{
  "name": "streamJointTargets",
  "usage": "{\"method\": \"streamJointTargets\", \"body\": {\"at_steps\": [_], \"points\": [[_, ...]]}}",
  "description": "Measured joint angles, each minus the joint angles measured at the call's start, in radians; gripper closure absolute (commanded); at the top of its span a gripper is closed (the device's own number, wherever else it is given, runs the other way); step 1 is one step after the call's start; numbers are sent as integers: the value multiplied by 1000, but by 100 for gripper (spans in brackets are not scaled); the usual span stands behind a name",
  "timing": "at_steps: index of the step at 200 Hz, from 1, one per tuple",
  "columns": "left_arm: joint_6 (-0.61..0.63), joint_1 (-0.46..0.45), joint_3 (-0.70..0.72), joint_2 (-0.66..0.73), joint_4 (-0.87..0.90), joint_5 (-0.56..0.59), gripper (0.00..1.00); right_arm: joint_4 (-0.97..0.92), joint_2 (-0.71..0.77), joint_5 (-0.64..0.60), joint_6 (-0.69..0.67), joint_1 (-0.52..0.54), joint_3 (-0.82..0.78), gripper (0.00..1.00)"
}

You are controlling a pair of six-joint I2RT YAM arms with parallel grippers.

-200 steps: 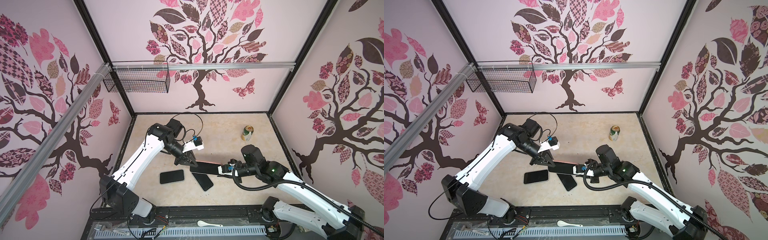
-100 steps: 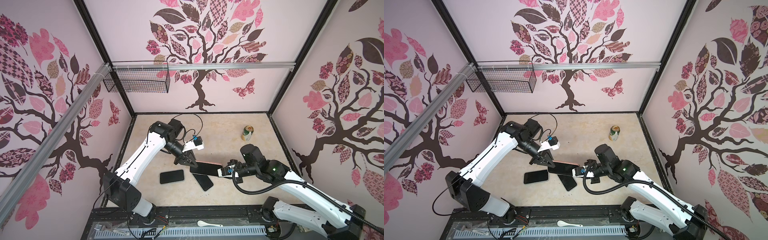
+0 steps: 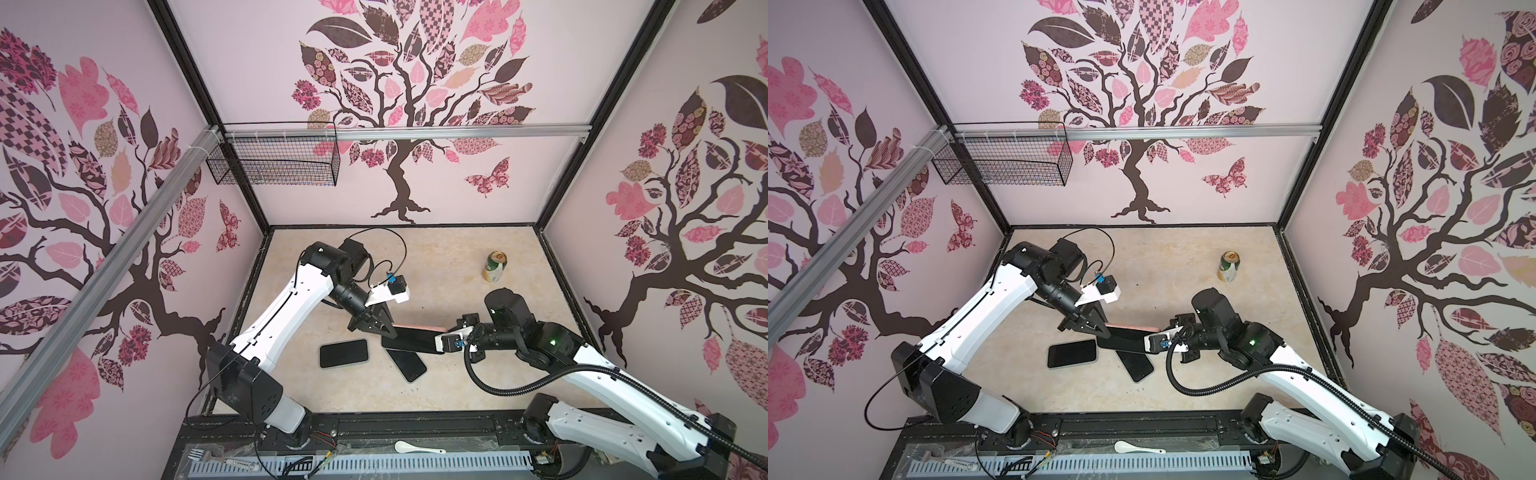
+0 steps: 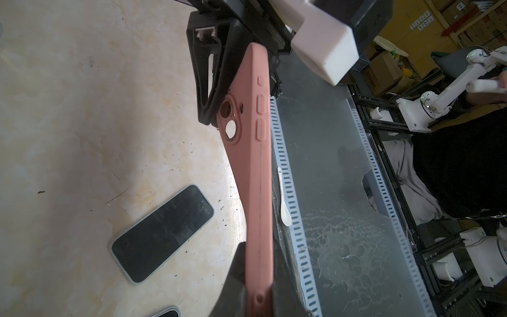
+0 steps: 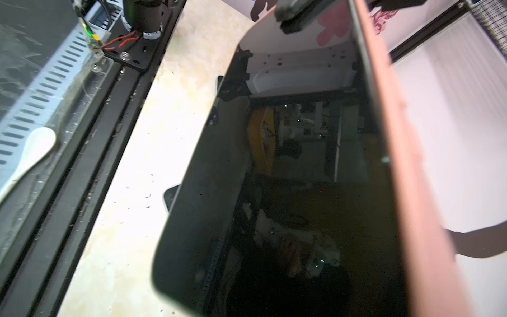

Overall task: Take the phone out of the phone case
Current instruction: Remove the phone case from the phone.

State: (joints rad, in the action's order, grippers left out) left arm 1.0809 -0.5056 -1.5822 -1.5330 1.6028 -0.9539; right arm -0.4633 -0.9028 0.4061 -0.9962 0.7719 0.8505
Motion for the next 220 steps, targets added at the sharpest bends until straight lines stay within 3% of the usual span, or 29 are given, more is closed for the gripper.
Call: {"method": "streamJointTargets", "body": {"at_steps": [43,60,77,91,130,179,198,220], "points": [[-16,-3,0,5,-8,-2,100,9,5,-6,-29,0,0,100],[-37,5,0,25,-29,-6,100,7,21,3,-23,-1,0,73],[-73,23,5,63,-86,-17,100,33,57,21,-14,1,-1,57],[-117,30,26,110,-143,-44,100,84,104,16,12,0,-9,50],[-267,50,134,234,-351,-46,100,238,232,-49,174,10,-103,46],[-541,56,348,396,-684,-6,100,373,328,-142,494,0,-240,52],[-667,56,452,481,-835,4,100,468,357,-131,639,-24,-295,56],[-811,56,549,563,-999,0,100,605,374,-80,784,-53,-350,55]]}}
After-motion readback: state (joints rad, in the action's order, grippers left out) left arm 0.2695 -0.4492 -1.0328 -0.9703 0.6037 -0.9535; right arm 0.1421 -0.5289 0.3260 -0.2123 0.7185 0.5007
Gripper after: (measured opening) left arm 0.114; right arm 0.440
